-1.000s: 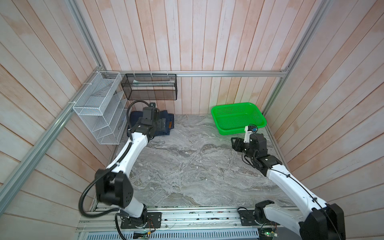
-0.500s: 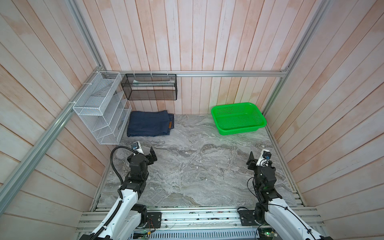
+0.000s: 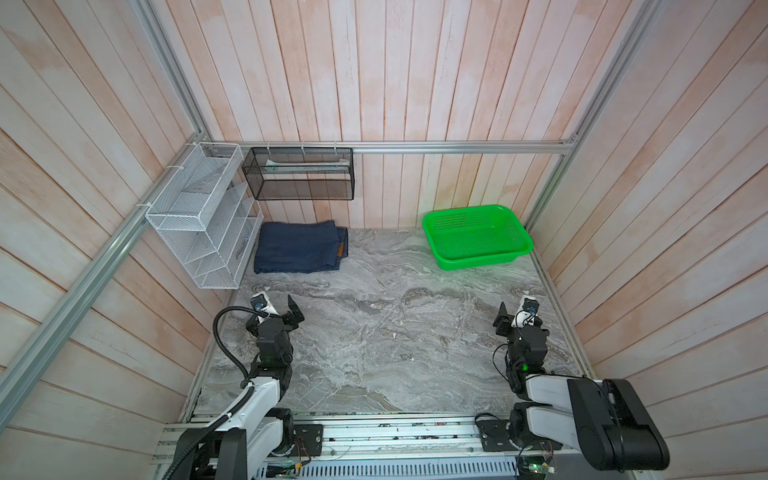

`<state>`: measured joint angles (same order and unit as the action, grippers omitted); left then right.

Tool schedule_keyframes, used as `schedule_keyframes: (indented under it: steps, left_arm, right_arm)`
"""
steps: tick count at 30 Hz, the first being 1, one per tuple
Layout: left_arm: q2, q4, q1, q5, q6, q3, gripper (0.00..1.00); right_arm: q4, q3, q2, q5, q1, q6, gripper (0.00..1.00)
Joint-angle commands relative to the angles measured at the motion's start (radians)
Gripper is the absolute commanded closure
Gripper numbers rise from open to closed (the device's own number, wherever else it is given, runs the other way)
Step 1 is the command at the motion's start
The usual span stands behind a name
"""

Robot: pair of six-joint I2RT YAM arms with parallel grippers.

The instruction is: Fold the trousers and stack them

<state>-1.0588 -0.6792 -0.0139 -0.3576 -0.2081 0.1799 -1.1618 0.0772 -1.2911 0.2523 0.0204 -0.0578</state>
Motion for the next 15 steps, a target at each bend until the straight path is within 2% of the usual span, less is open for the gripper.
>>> schedule_keyframes:
  steps: [1,7,9,11,12,13,14,15]
  left_arm:
    - [-0.096,-0.223,0.012,-0.005,0.040,-0.026,0.00]
    - [-0.250,-0.331,0.025,0.018,0.076,0.028,0.00]
    - [-0.301,-0.365,0.037,0.076,0.063,0.041,0.00]
    - [-0.392,-0.546,0.038,0.109,0.077,0.011,0.00]
    - [-0.414,-0.549,0.038,0.153,0.097,0.015,0.00]
    - [-0.397,-0.469,0.038,0.191,0.105,0.036,0.00]
    - [-0.406,-0.466,0.037,0.212,0.114,0.048,0.02]
    - [-0.455,-0.534,0.037,0.230,0.123,0.038,0.01]
  right_arm:
    - [-0.171,0.030,-0.083,-0.034,-0.016,0.008,0.25]
    - [-0.315,0.059,-0.266,-0.062,-0.018,0.019,0.25]
    - [-0.229,0.094,-0.255,-0.082,-0.020,0.022,0.25]
    - [-0.102,0.134,-0.225,-0.104,-0.020,0.029,0.25]
    - [-0.074,0.148,-0.224,-0.110,-0.025,0.025,0.10]
    - [-0.075,0.154,-0.232,-0.098,-0.025,0.020,0.02]
    - [-0.075,0.156,-0.234,-0.093,-0.025,0.015,0.02]
    - [-0.068,0.158,-0.232,-0.092,-0.025,0.016,0.02]
